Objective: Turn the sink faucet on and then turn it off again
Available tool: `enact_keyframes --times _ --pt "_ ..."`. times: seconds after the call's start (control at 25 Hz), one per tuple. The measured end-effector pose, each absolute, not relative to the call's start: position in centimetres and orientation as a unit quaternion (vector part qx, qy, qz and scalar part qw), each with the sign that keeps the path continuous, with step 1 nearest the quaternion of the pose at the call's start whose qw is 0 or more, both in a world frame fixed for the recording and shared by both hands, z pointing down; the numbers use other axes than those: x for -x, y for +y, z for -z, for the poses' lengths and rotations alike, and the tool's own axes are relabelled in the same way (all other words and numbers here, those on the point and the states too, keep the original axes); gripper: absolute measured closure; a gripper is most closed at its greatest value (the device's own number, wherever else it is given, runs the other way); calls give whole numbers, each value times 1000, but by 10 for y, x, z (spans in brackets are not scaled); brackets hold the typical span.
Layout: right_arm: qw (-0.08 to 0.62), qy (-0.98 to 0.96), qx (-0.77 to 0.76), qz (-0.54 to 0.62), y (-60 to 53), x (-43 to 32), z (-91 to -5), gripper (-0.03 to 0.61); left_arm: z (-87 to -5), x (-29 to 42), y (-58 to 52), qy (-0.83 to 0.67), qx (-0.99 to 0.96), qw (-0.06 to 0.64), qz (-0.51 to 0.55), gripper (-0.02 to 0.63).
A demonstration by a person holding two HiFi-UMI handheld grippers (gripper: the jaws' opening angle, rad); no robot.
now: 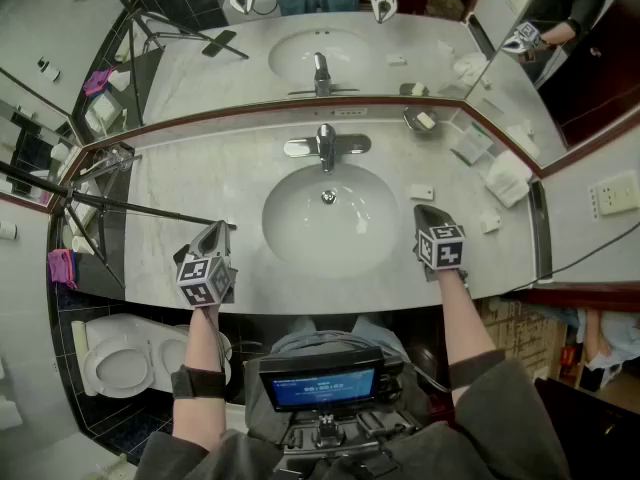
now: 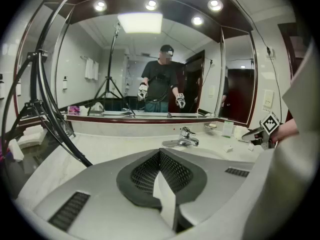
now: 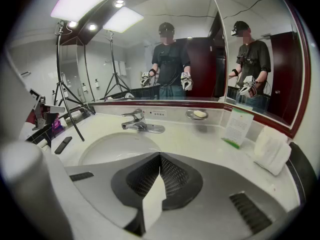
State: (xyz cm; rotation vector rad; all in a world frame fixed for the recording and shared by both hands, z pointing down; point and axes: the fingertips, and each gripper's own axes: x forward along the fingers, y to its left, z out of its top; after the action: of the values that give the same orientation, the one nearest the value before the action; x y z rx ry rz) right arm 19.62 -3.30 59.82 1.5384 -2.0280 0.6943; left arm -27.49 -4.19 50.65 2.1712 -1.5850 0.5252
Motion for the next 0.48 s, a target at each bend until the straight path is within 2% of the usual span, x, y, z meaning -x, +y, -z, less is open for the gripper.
enact_keyframes --times 0.12,0.24,0.48 --pt "250 -761 -546 -246 -52 -172 -596 554 -510 273 -43 -564 -778 205 -187 612" --pt "244 -785 -515 -243 -72 -139 -594 460 -509 271 -45 -563 -778 202 -191 612" --pt "223 -828 -450 -250 -114 -67 -594 410 -509 262 -48 -557 -784 198 -192 612"
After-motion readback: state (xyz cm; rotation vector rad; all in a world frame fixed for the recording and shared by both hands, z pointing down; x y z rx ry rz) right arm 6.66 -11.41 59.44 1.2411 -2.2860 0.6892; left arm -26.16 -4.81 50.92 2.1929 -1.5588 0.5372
